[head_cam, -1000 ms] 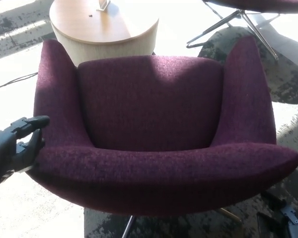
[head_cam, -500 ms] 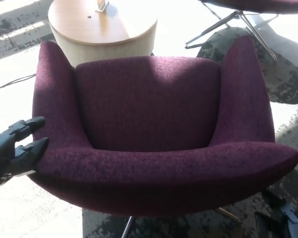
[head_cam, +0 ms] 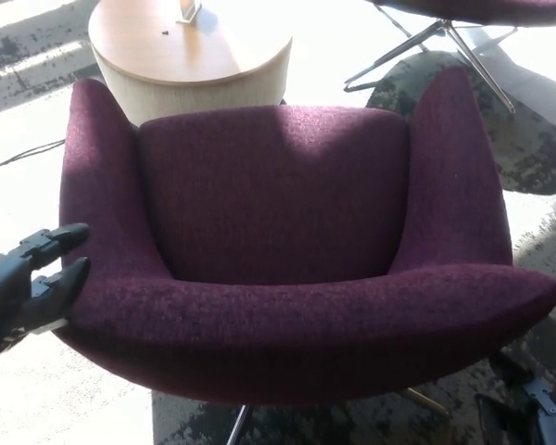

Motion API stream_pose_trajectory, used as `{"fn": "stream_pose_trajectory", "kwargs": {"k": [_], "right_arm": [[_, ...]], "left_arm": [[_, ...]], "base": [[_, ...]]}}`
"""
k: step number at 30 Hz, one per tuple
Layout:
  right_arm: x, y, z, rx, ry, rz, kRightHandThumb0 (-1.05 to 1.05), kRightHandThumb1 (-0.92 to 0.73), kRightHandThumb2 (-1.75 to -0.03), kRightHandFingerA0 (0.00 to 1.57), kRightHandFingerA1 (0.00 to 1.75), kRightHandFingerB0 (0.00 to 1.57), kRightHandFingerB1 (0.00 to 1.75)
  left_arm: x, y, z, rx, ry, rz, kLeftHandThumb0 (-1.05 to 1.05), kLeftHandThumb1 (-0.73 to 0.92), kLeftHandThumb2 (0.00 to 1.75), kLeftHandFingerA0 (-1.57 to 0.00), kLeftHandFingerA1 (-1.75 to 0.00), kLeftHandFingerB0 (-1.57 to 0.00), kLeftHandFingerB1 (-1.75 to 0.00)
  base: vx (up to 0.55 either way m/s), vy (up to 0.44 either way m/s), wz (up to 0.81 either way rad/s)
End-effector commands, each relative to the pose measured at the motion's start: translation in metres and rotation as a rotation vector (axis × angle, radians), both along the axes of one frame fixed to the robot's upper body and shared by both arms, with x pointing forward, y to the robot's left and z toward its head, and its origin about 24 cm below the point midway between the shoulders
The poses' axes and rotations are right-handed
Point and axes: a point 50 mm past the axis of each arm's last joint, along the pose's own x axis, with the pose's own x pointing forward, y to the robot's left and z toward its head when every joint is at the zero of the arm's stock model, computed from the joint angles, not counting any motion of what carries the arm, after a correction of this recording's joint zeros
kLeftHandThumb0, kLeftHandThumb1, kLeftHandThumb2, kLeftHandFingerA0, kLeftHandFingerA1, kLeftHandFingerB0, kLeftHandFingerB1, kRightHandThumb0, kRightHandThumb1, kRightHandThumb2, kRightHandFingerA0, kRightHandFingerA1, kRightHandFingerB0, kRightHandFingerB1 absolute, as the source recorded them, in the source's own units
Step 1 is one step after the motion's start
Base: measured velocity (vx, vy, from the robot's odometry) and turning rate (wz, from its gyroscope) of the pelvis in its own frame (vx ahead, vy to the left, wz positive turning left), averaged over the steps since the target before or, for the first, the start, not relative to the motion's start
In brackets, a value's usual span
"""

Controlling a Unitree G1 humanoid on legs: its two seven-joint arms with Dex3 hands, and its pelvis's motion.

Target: The robot stands in front of a sofa and uses its left hand to push the left side of the sofa

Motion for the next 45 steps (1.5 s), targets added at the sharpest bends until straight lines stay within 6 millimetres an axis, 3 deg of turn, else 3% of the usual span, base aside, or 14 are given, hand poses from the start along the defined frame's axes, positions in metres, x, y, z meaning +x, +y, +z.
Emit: {"fn": "stream_pose_trajectory", "kwargs": {"k": [1,14,15,16,17,23,24,25,28,33,34,41,42,45], "right_arm": [[0.007,0.001,0.003,-0.016,-0.008,0.013,-0.77,-0.87,-0.67,0.46,0.34,0.29,0.3],[0.009,-0.001,0.005,-0.025,-0.003,0.02,-0.78,-0.88,-0.67,0.48,0.35,0.34,0.31],[0.01,-0.001,0.005,-0.013,-0.003,0.018,-0.77,-0.87,-0.67,0.49,0.35,0.35,0.31],[0.01,-0.001,0.004,-0.009,-0.002,0.019,-0.77,-0.87,-0.67,0.48,0.35,0.34,0.31],[0.011,0.0,0.004,-0.009,-0.001,0.023,-0.78,-0.87,-0.67,0.48,0.35,0.34,0.31],[0.014,0.003,0.006,0.022,-0.012,0.027,-0.76,-0.86,-0.67,0.49,0.35,0.36,0.32],[0.014,0.003,0.006,0.021,-0.014,0.027,-0.76,-0.86,-0.67,0.48,0.35,0.36,0.31],[0.014,0.003,0.006,0.016,-0.014,0.03,-0.76,-0.86,-0.67,0.48,0.35,0.36,0.31],[0.016,0.002,0.007,0.002,-0.01,0.022,-0.78,-0.87,-0.67,0.48,0.35,0.36,0.32],[0.017,0.002,0.007,0.005,-0.009,0.022,-0.78,-0.86,-0.67,0.49,0.35,0.37,0.32],[0.018,0.003,0.008,0.002,-0.011,0.025,-0.77,-0.87,-0.67,0.5,0.35,0.39,0.32],[0.021,0.005,0.008,0.002,-0.013,0.029,-0.77,-0.86,-0.67,0.51,0.36,0.4,0.33],[0.024,0.005,0.009,0.014,-0.007,0.026,-0.84,-0.74,-0.79,0.48,0.41,0.37,0.37],[0.023,0.005,0.009,0.021,-0.009,0.028,-0.84,-0.74,-0.78,0.48,0.41,0.37,0.37]], "left_arm": [[-0.028,-0.019,-0.038,0.063,0.145,-0.127,-0.84,0.61,1.01,-0.02,-0.39,-0.08,-0.35],[-0.043,-0.015,-0.055,0.183,0.225,-0.172,-0.81,0.61,1.02,-0.01,-0.43,-0.15,-0.43],[-0.044,-0.018,-0.056,0.173,0.221,-0.183,-0.75,0.59,0.99,-0.03,-0.45,-0.09,-0.4],[-0.044,-0.021,-0.057,0.165,0.218,-0.192,-0.83,0.77,0.64,-0.1,-0.35,-0.14,-0.28],[-0.044,-0.025,-0.058,0.151,0.216,-0.202,-0.83,0.63,0.96,-0.08,-0.42,-0.08,-0.34],[-0.045,-0.052,-0.055,0.093,0.176,-0.326,-0.81,0.62,1.01,-0.04,-0.4,-0.06,-0.33],[-0.045,-0.055,-0.054,0.094,0.171,-0.336,-0.8,0.81,0.64,-0.09,-0.33,-0.12,-0.29],[-0.045,-0.058,-0.053,0.097,0.166,-0.345,-0.8,0.81,0.64,-0.09,-0.33,-0.12,-0.29],[-0.049,-0.072,-0.056,0.049,0.18,-0.392,-0.8,0.64,1.03,-0.02,-0.37,-0.07,-0.32],[-0.056,-0.083,-0.056,0.014,0.191,-0.417,-0.78,0.81,0.66,-0.06,-0.29,-0.1,-0.26],[-0.058,-0.088,-0.054,0.016,0.178,-0.452,-0.77,0.66,0.99,-0.04,-0.37,-0.06,-0.33],[-0.064,-0.104,-0.05,0.014,0.148,-0.546,-0.79,0.66,1.03,-0.01,-0.4,-0.09,-0.35],[-0.068,-0.12,-0.041,0.046,0.109,-0.581,-0.37,0.49,1.07,-0.03,-0.49,0.0,-0.46],[-0.07,-0.125,-0.039,0.025,0.114,-0.586,-0.37,0.52,1.09,-0.03,-0.49,0.0,-0.46]], "base": [[0.0,0.0,0.0],[0.0,0.0,0.0],[0.0,0.0,0.0],[0.0,0.0,0.0],[0.0,0.0,0.0],[0.0,0.0,0.0],[0.0,0.0,0.0],[0.0,0.0,0.0],[0.0,0.0,0.0],[0.0,0.0,0.0],[0.0,0.0,0.0],[0.0,0.0,0.0],[0.0,0.0,0.0],[0.0,0.0,0.0]]}}
